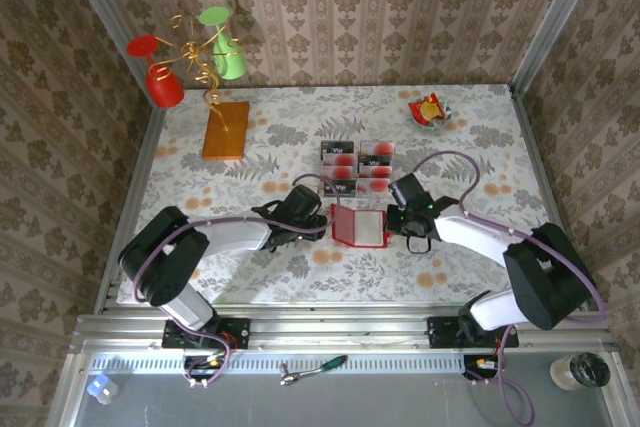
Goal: Put the credit cards into the card holder
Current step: Rotate the card holder at the center of the table.
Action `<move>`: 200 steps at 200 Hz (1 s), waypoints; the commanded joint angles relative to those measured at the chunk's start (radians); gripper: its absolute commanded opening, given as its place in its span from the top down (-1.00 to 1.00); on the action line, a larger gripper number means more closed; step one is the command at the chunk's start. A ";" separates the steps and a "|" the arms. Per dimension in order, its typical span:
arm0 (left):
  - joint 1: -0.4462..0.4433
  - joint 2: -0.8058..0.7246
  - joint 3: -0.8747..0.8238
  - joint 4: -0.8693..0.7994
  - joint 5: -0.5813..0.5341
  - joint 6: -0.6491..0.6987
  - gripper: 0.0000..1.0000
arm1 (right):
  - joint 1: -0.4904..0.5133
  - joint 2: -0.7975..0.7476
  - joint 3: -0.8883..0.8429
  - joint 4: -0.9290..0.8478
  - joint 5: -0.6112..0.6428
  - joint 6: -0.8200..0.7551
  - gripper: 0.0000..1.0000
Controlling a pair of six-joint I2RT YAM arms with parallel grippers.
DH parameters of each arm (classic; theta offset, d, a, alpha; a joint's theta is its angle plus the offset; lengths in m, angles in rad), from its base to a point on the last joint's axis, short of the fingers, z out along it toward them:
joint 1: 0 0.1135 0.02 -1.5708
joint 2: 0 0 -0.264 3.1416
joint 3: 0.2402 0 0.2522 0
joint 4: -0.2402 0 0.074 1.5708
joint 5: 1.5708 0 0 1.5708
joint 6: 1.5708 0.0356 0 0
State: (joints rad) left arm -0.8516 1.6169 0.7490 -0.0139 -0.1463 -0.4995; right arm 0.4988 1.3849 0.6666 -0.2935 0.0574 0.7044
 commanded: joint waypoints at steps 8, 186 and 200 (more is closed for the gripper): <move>-0.007 0.050 0.061 0.002 0.024 0.038 -0.22 | 0.000 -0.086 -0.064 0.029 0.013 0.079 0.98; 0.004 -0.172 -0.078 -0.028 -0.061 -0.020 -0.23 | 0.052 0.283 0.316 0.067 -0.204 -0.055 0.79; 0.007 -0.203 -0.085 -0.035 -0.073 -0.022 -0.24 | 0.057 0.337 0.338 0.074 -0.218 -0.058 0.81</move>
State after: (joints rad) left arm -0.8551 1.4666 0.6819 -0.0181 -0.1764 -0.5014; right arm 0.5491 1.6470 0.9596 -0.2317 -0.1127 0.6762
